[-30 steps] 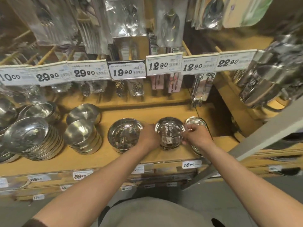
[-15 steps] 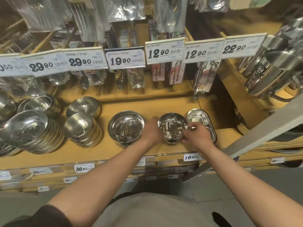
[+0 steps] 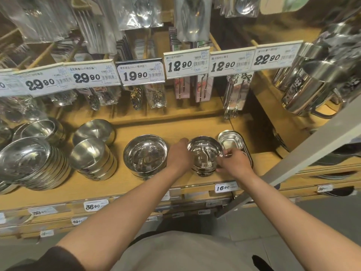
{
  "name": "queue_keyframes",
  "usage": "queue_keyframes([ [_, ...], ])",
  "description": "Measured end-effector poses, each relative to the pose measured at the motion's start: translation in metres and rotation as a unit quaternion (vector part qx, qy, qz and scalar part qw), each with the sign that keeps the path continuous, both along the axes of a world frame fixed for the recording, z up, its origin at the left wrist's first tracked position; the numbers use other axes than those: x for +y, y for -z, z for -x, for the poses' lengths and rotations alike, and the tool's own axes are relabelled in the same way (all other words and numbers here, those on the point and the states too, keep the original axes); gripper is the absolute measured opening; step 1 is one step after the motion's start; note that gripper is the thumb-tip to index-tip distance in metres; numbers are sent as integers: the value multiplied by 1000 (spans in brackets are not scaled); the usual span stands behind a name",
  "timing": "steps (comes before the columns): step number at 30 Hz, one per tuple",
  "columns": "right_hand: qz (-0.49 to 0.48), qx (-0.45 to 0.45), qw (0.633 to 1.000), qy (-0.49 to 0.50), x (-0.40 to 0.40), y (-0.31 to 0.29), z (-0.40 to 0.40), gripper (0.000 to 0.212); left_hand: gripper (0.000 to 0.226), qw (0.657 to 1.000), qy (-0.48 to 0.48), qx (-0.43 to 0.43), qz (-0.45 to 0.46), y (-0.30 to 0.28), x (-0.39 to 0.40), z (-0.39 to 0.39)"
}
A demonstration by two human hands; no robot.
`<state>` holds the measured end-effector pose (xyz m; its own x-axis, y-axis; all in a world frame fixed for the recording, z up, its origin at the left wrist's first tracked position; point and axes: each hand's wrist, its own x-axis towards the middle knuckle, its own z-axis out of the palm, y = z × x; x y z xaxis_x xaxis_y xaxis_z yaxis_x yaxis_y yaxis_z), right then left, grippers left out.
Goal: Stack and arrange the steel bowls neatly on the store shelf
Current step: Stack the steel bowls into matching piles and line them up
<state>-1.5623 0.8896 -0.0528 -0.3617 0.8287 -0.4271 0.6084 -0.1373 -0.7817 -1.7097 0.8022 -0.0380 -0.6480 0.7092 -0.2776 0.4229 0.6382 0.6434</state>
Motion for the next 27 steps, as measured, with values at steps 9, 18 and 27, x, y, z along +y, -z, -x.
queue_keyframes([
  [9,-57,-43,997,-25,-1,7,1,22,57,999,20,-28,-27,4,-4,0],
  [18,-88,-44,993,-71,16,4,9,21,51,999,-2,-18,-40,7,-6,-4],
  [27,-93,-24,994,-59,17,8,10,22,54,999,-11,-19,-39,7,-5,-1],
])
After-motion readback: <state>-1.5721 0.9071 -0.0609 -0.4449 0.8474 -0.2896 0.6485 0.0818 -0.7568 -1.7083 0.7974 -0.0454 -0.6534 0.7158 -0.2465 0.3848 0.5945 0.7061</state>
